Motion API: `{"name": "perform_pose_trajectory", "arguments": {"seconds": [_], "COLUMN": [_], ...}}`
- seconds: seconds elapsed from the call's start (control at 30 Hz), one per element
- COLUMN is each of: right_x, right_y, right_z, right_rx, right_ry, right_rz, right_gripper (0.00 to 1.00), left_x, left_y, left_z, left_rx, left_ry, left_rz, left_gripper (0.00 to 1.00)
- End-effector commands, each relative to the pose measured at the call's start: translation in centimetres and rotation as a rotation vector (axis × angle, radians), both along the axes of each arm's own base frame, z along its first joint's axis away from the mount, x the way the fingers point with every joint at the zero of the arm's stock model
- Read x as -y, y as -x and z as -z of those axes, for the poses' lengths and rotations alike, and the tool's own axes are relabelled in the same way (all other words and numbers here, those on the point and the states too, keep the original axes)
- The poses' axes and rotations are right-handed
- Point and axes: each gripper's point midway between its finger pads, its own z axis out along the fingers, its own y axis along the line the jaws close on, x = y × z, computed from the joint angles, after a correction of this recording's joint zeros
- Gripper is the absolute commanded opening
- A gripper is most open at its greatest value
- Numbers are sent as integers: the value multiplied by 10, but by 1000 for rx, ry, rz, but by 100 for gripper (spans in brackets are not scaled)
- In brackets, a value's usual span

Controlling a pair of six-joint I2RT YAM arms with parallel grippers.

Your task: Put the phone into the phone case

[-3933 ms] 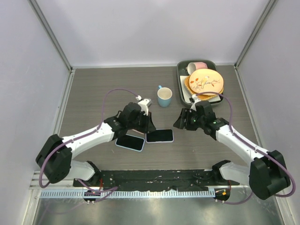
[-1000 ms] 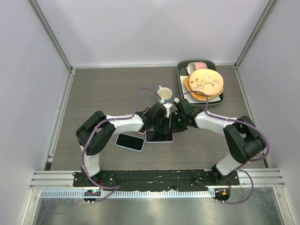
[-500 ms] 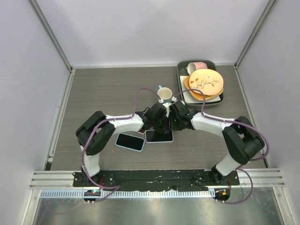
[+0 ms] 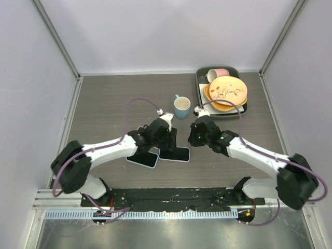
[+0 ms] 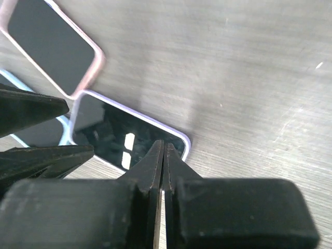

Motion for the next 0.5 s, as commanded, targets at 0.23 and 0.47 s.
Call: {"name": "perform_pose_trajectory", "arguments": {"seconds": [0.23, 0.47], "right_x": [30, 37], "right_y": [-12, -6], "right_z": [-137, -148], "right_rx": [443, 506], "right_ry": [-238, -268], "right_rz": [129, 119], "right_gripper": [57, 95], "left_x": [-46, -56], "left_y": [-4, 4], "left_z": [-135, -171], "left_rx": [386, 460], "left_ry": [317, 450], "left_rz": [-146, -168], "left_gripper": [93, 100]}}
